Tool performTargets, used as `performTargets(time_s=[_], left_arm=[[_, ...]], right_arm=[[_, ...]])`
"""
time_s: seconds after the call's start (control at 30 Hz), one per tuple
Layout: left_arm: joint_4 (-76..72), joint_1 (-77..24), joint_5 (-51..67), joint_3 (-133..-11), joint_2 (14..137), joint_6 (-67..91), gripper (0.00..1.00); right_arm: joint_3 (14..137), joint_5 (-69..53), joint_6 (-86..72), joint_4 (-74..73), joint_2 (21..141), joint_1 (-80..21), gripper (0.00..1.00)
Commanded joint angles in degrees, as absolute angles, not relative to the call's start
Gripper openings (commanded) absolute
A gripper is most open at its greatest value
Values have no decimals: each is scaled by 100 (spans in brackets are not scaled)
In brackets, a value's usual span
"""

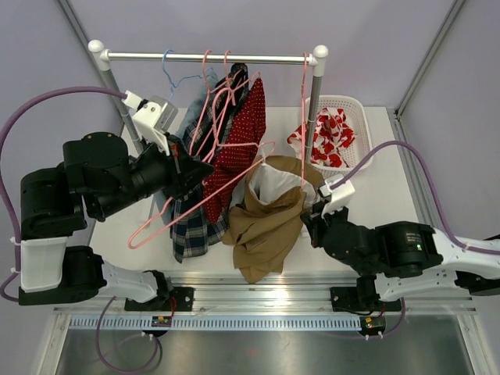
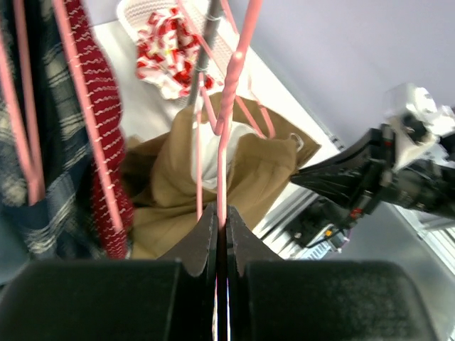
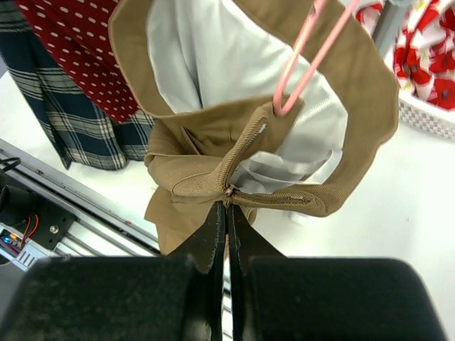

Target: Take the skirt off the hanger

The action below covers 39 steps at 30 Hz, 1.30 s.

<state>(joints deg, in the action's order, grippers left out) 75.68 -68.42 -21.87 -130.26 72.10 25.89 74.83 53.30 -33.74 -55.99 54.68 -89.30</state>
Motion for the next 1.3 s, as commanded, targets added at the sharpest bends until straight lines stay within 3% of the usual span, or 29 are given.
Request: performTargets(time_s=[0.0, 0.13, 0.3, 0.37, 0.6, 0.73, 0.83, 0.97, 1.27], left_arm=[[6504, -6864, -1390, -13455, 7329, 2355, 0], [7451, -6864, -1449, -13502, 7673, 3064, 0], [8523, -6952, -2539, -11080, 7225, 4041, 0], [8770, -7101, -2584, -10716, 7093, 4427, 0], [8877, -7637, -1663, -9484, 6391, 4694, 0], [8886, -7664, -1354, -9588, 6258, 4518, 0], [8886, -7664, -1397, -10079, 6092, 4474, 0], [8877, -7664, -1415, -11152, 6090, 4316, 0], [8816, -7655, -2433, -12242, 6854, 3929, 0]], right_arm=[[7207, 5537, -4270, -5923, 5133, -8921, 0], [7400, 5616, -4211, -5915, 5124, -8921, 0], [7954, 5686, -3701, -5774, 5449, -8921, 0], [8042, 5739, -3648, -5809, 5572, -8921, 0], [7805, 5783, -3761, -5766, 5362, -8921, 0], [7673, 5862, -4042, -5967, 5177, -8921, 0], [7795, 6300, -4831, -7297, 5264, -8921, 0], [7919, 6697, -7401, -9313, 5274, -8912, 0], [7698, 6688, -7648, -9299, 4614, -8903, 0]])
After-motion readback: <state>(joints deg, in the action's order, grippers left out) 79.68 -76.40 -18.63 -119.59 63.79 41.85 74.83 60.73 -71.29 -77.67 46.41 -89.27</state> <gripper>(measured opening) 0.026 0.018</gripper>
